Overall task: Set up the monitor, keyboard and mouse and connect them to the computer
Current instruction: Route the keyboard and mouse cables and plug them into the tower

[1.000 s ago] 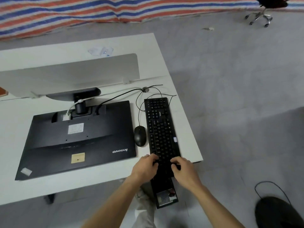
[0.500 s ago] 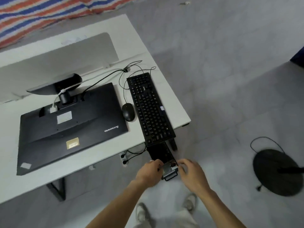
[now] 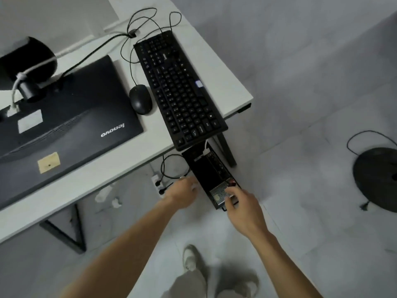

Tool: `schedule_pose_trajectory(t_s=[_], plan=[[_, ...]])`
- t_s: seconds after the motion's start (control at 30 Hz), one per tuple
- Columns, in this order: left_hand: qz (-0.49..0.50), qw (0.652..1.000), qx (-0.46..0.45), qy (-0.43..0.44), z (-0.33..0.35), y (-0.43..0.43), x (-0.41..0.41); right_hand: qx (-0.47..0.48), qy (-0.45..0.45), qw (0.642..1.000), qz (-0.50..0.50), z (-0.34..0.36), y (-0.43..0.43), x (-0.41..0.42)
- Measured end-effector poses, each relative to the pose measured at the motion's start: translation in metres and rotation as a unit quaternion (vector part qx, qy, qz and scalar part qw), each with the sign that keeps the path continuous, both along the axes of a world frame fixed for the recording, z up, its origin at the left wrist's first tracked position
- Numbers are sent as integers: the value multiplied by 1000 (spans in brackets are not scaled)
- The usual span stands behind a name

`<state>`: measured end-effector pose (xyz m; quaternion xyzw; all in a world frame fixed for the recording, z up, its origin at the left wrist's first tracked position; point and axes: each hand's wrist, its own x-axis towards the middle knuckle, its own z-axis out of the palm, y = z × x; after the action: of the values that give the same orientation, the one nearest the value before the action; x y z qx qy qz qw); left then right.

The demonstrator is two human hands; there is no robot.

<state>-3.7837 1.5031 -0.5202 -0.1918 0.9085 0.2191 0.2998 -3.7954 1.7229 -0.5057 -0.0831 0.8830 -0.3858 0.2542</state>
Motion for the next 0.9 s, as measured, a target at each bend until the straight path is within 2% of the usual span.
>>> schedule_pose_trajectory(t_s=[0.23,0.4,0.53,0.67,0.83,0.9], plan=[[-2,998,-59,25,-130,-1,-18,5,47,999,4,-123,-4,-23],[49,988,-77,124,-221,-23,-41,14,93,996,-1,-211,-28,-47],[-8,965,-135,224,-275,-60,-59,14,159,987,-1,-262,-64,-69],[-36,959,-165,229,-310,-101,-92,30,284,958,37,-287,-107,-97],[-28,935,-177,306,-328,-142,-135,15,292,947,136,-306,-159,-129],[-8,928,-152,341,-330,-157,-147,17,325,928,180,-314,-185,-133]])
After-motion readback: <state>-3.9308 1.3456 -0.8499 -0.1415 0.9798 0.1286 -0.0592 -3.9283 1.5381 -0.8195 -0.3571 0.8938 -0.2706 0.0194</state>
